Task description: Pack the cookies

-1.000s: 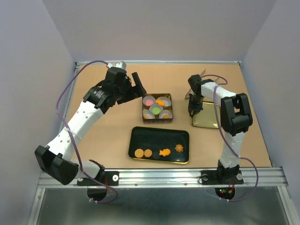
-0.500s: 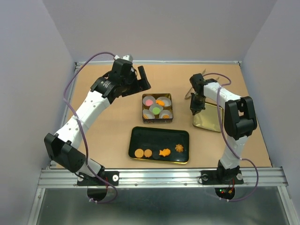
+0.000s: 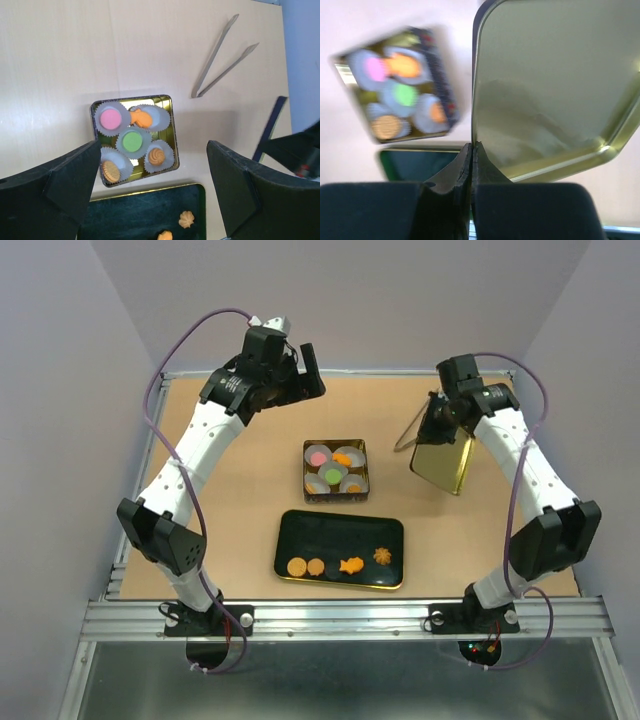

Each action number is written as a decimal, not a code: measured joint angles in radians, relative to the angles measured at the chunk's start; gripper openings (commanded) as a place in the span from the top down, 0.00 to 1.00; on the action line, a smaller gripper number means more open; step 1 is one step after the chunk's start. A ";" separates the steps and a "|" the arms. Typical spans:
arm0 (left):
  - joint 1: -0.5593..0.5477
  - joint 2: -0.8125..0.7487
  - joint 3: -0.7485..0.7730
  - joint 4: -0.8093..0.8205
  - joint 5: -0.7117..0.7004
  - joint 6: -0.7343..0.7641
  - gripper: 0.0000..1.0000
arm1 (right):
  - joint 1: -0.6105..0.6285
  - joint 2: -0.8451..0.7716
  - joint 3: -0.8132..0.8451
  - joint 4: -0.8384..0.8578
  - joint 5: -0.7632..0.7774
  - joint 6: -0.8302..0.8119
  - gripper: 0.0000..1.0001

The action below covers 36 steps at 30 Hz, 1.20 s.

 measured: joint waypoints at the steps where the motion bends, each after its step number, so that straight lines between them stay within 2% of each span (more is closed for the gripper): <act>1: 0.003 0.005 0.010 -0.002 0.000 0.005 0.02 | 0.000 -0.013 0.030 -0.002 -0.011 0.005 1.00; 6: 0.017 0.007 0.040 0.021 0.034 0.030 0.02 | 0.000 -0.105 0.197 0.034 -0.156 0.060 1.00; 10: 0.028 -0.002 0.027 0.101 0.092 0.037 0.02 | 0.000 -0.190 0.221 0.150 -0.300 0.140 1.00; 13: 0.051 -0.042 -0.053 0.217 0.181 0.014 0.01 | 0.000 -0.231 0.220 0.275 -0.395 0.224 1.00; 17: 0.113 -0.116 -0.200 0.423 0.332 -0.081 0.01 | 0.000 -0.245 0.219 0.480 -0.497 0.344 0.99; 22: 0.182 -0.146 -0.309 0.661 0.480 -0.214 0.01 | 0.000 -0.222 0.214 0.775 -0.608 0.549 1.00; 29: 0.211 -0.142 -0.412 1.036 0.644 -0.465 0.01 | -0.010 -0.195 0.008 1.464 -0.718 0.993 1.00; 33: 0.220 -0.126 -0.452 1.263 0.692 -0.624 0.01 | -0.014 -0.158 -0.041 1.659 -0.740 1.139 1.00; 36: 0.226 -0.102 -0.479 1.391 0.711 -0.718 0.01 | -0.014 -0.150 -0.044 1.732 -0.752 1.188 1.00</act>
